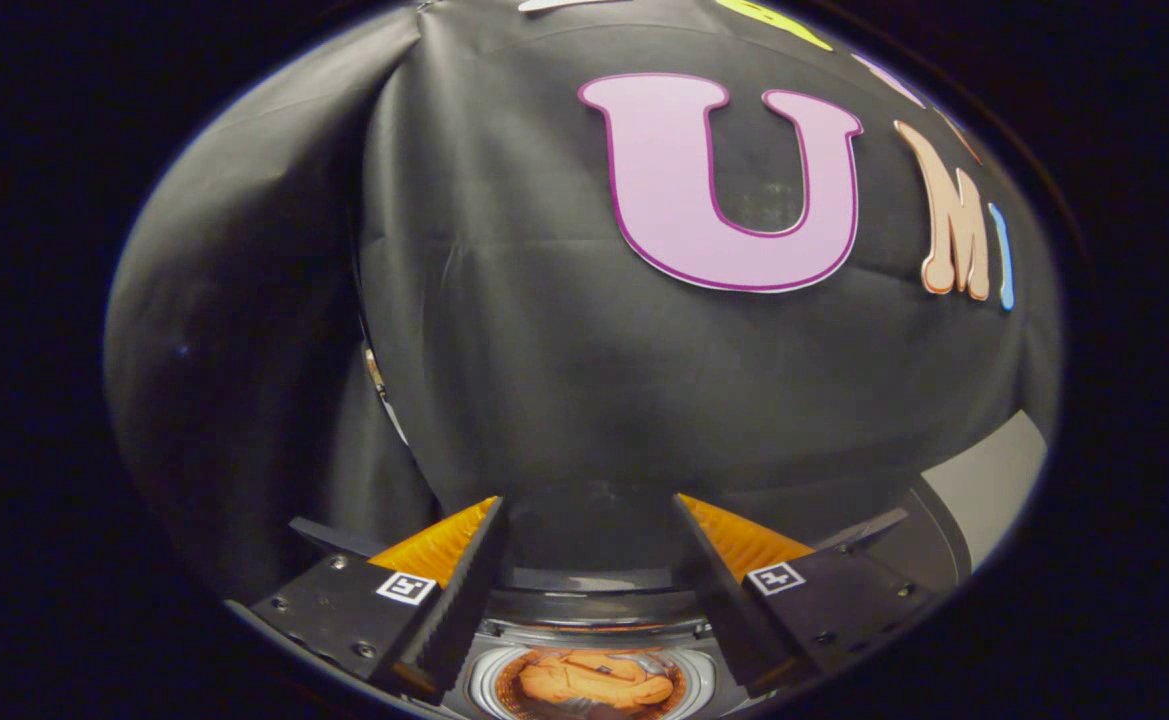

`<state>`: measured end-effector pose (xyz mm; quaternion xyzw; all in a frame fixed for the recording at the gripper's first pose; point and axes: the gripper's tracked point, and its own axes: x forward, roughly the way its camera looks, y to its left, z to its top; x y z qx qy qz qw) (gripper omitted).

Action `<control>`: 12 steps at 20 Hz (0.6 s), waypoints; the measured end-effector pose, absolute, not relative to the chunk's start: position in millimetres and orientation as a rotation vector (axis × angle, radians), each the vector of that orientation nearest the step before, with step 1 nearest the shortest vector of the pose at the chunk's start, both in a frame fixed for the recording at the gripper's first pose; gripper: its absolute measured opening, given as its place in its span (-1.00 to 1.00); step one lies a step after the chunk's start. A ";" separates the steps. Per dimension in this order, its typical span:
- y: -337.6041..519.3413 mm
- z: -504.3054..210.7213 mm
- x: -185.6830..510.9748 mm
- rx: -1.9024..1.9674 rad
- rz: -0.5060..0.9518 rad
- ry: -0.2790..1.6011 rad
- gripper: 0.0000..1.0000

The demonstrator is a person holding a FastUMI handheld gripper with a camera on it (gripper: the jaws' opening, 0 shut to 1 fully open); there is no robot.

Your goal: Put the clothes into the washing machine and then close the washing machine lid.

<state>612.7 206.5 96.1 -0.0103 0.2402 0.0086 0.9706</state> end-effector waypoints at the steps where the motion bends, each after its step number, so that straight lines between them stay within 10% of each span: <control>1: 205.6 95.4 613.2 -0.021 0.019 0.488 0.95; 12: 204.7 94.2 617.3 -0.015 0.047 0.495 0.94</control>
